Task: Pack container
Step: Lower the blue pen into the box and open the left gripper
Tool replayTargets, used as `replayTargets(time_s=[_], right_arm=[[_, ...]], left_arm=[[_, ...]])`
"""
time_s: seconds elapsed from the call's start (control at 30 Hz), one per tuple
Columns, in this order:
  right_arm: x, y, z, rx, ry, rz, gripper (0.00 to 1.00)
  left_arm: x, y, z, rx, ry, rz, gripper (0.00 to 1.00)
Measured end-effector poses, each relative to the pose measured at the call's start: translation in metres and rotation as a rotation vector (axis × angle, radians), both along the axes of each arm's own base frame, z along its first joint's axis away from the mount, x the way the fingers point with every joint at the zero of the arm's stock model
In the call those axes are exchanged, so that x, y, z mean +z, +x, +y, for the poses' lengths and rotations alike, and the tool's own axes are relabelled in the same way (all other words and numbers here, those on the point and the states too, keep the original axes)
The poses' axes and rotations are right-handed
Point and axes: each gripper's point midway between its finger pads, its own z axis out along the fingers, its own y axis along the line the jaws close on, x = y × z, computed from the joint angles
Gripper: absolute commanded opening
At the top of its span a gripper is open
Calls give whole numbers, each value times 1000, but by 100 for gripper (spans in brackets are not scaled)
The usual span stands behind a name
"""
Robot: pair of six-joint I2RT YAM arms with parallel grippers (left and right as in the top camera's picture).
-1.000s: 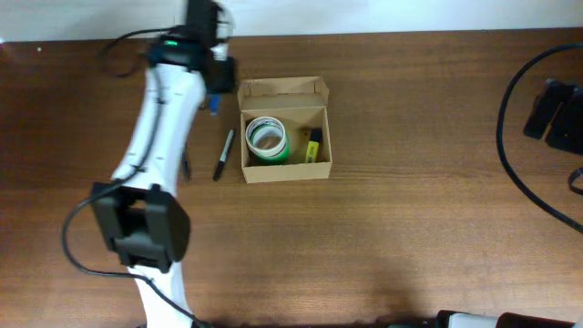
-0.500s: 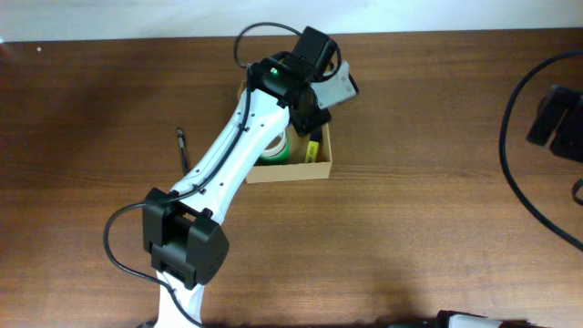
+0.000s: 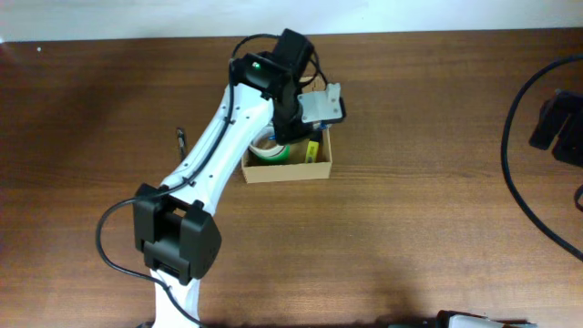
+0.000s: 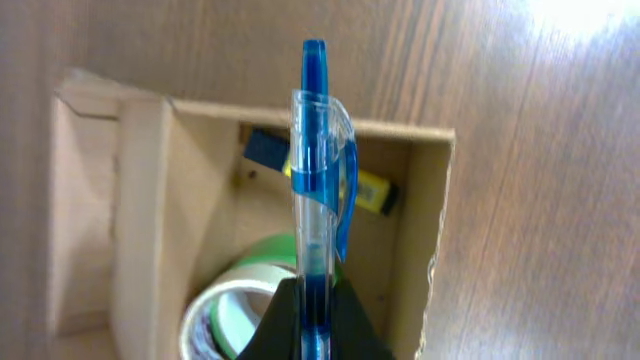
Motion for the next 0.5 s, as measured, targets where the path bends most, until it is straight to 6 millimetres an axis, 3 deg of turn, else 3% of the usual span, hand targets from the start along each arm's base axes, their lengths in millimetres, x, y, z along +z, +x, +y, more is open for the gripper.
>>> replayTargets(time_s=[0.23, 0.5], right_arm=[[0, 0, 0, 0, 0, 0, 99], [0, -1, 0, 0, 0, -2, 99]], left_arm=[[-39, -14, 7, -27, 9, 78, 1], [-62, -20, 8, -36, 11, 103, 2]])
